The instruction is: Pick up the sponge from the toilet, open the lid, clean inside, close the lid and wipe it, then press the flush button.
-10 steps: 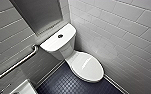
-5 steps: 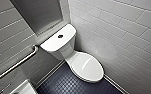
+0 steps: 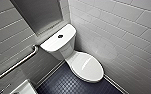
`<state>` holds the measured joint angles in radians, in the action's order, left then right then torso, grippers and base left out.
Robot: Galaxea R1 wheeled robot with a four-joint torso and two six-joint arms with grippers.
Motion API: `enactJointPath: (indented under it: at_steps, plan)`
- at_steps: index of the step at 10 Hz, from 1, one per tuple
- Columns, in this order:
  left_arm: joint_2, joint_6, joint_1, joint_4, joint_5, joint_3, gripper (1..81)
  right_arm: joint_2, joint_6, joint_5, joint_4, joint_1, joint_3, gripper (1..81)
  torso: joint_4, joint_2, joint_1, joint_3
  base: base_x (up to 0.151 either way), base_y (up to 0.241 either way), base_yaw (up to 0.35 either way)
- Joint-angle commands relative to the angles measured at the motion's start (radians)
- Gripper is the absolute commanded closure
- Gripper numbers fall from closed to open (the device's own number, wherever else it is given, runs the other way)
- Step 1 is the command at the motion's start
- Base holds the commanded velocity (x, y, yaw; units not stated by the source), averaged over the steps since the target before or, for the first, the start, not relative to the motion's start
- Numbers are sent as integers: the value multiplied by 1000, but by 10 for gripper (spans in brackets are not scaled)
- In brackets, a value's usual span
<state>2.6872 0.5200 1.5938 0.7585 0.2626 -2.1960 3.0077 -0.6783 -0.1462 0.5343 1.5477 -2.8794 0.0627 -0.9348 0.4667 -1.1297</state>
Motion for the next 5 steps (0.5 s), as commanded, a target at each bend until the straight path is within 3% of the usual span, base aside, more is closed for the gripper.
enactJointPath:
  at_steps: [1, 2, 3, 5]
  plan:
    - [-9, -9, 58, 13, -57, -1, 10, 10, 618, 85, -680, 19, 43, 811, 0, 0, 0, 0, 0, 0, 0]
    - [0, -8, 56, 12, -55, -13, 10, 12, 617, 88, -681, 18, 49, 811, 0, 0, 0, 23, 0, 0, 0]
    - [14, -8, 55, 10, -54, -37, 10, 15, 615, 88, -683, 16, 52, 811, 0, 0, 0, 98, 0, 0, 0]
    - [40, -6, 53, 5, -54, -85, 10, 18, 615, 88, -689, 16, 52, 811, 0, 0, 0, 126, 0, 0, 0]
